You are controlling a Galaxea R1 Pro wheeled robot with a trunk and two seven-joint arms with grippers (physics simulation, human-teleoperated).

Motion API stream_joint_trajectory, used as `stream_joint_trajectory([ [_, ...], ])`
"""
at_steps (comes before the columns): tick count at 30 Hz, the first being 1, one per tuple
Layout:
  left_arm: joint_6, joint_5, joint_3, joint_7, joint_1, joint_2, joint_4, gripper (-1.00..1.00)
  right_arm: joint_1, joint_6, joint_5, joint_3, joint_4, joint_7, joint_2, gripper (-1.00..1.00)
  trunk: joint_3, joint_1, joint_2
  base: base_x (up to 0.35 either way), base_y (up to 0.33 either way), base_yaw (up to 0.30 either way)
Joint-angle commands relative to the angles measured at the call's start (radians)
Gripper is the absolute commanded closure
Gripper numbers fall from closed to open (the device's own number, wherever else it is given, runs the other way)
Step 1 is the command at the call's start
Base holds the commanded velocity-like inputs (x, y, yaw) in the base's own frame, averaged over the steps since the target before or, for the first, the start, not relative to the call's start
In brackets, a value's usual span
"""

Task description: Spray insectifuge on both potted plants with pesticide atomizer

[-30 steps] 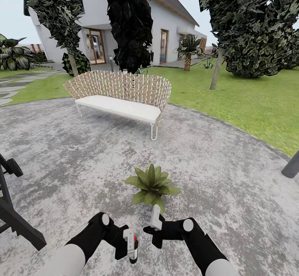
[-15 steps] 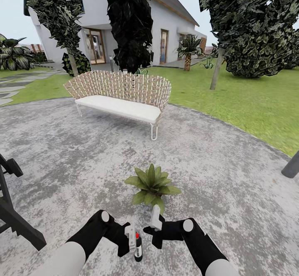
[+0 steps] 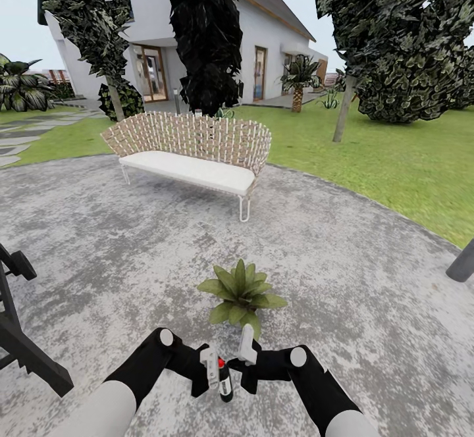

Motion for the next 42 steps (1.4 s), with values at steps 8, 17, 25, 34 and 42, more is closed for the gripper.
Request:
stream_joint_trajectory([
  [8, -0.009, -0.002, -0.002, -0.002, 0.003, -0.005, -0.002, 1.0, 0.0, -0.005, 0.009, -0.001, -0.002, 0.001, 0.0, 1.0, -0.001, 0.0, 0.0, 0.0, 0.0, 0.0],
  [17, -0.007, -0.003, -0.003, -0.002, -0.001, -0.001, -0.001, 1.0, 0.0, -0.005, 0.009, -0.001, -0.002, 0.001, 0.0, 1.0, -0.001, 0.0, 0.0, 0.0, 0.0, 0.0],
  [25, -0.007, -0.014, -0.002, -0.003, 0.002, 0.103, 0.0, 1.0, 0.0, -0.005, 0.01, -0.001, -0.003, 0.001, 0.0, 1.0, -0.001, 0.0, 0.0, 0.0, 0.0, 0.0],
  [34, -0.009, -0.007, 0.0, -0.005, 0.011, 0.216, 0.0, 1.0, 0.0, -0.005, 0.015, -0.004, -0.002, 0.0, 0.0, -1.0, -0.001, 0.0, 0.0, 0.0, 0.0, 0.0],
  [42, 0.003, -0.005, 0.017, 0.017, 0.006, 0.237, -0.002, 1.0, 0.0, -0.011, 0.015, -0.011, 0.007, -0.08, 0.0, -1.0, -0.001, 0.0, 0.0, 0.0, 0.0, 0.0],
])
